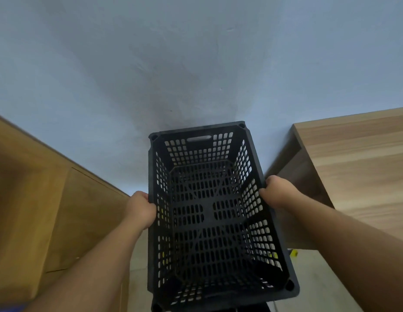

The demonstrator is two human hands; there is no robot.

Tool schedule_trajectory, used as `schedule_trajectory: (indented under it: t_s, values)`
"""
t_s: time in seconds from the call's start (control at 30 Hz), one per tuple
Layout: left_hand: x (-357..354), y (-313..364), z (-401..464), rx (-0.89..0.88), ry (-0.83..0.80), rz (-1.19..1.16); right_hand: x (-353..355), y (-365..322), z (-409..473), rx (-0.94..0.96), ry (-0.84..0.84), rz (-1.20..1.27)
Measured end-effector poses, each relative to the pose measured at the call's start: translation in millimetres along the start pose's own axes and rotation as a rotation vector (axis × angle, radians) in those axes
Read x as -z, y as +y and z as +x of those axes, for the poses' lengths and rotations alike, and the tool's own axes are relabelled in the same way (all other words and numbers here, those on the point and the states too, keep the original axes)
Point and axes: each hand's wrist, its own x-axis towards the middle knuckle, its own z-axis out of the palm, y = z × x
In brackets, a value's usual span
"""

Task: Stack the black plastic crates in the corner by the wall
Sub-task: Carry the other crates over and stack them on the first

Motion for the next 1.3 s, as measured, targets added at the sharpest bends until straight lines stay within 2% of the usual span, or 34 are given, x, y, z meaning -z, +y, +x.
schedule_trajectory:
  t_s: [0.23, 0.5, 0.63, 0.97, 1.13, 1.3]
  values:
    - [3, 31, -25, -0.248, 0.075, 0.175, 13, 16, -40, -0.039, 0.085, 0.104]
    - [-37, 115, -85, -0.497, -0.152, 0.266, 44, 83, -88, -0.105, 0.243, 0.253]
    - [-72, 151, -129, -0.623, -0.205, 0.293, 62, 131, -113, -0.149, 0.317, 0.325]
    - [-169, 225, -281, -0.878, -0.318, 0.327, 82, 291, -208, -0.262, 0.422, 0.405]
    - [-234, 246, -370, -1.016, -0.410, 0.316, 90, 390, -274, -0.383, 0.436, 0.445]
    - [-294, 271, -450, -1.123, -0.484, 0.352, 96, 487, -334, -0.536, 0.527, 0.472]
